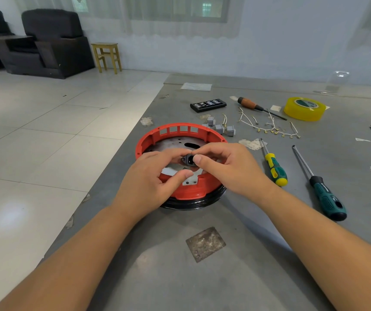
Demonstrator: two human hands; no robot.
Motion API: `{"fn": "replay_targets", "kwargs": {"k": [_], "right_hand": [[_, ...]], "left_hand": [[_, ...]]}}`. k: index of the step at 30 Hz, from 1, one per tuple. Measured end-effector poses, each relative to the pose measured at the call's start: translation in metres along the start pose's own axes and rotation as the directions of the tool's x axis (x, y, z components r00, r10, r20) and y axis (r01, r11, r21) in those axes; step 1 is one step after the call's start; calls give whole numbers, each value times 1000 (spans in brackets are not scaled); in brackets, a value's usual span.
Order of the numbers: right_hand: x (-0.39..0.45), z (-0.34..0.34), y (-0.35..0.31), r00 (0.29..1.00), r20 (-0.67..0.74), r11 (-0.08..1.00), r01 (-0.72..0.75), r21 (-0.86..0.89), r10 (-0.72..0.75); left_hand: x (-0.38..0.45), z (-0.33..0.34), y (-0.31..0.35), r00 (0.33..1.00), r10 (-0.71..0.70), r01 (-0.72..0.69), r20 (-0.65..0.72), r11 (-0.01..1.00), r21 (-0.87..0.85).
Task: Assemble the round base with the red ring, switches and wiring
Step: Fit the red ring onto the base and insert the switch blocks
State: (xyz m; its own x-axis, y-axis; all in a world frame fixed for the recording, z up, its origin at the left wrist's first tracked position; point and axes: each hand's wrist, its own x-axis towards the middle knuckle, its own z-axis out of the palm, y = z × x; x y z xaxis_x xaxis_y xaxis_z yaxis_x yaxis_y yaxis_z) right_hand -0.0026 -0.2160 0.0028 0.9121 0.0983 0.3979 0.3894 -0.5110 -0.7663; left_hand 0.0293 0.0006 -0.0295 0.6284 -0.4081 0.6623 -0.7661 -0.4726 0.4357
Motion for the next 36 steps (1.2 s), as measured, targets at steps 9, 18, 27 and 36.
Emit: {"fn": "replay_targets", "kwargs": {"k": [9, 18, 27, 36], "right_hand": [[-3, 1, 2, 999, 16, 999, 36, -10, -36], [-12, -3, 6, 988, 59, 988, 144, -51, -141], [-14, -2, 4, 983, 16, 978, 183, -97, -182], [-32, 19, 7, 955, -162, 938, 196, -285, -249]], "left_hand": [[1, -2, -1, 1000, -1, 1, -29, 1000, 12], [3, -11, 0, 990, 18, -23, 138, 999, 31], [-8, -6, 0, 992, 89, -100, 94, 988, 121], [-20, 3, 4, 997, 59, -56, -55, 997, 47]]}}
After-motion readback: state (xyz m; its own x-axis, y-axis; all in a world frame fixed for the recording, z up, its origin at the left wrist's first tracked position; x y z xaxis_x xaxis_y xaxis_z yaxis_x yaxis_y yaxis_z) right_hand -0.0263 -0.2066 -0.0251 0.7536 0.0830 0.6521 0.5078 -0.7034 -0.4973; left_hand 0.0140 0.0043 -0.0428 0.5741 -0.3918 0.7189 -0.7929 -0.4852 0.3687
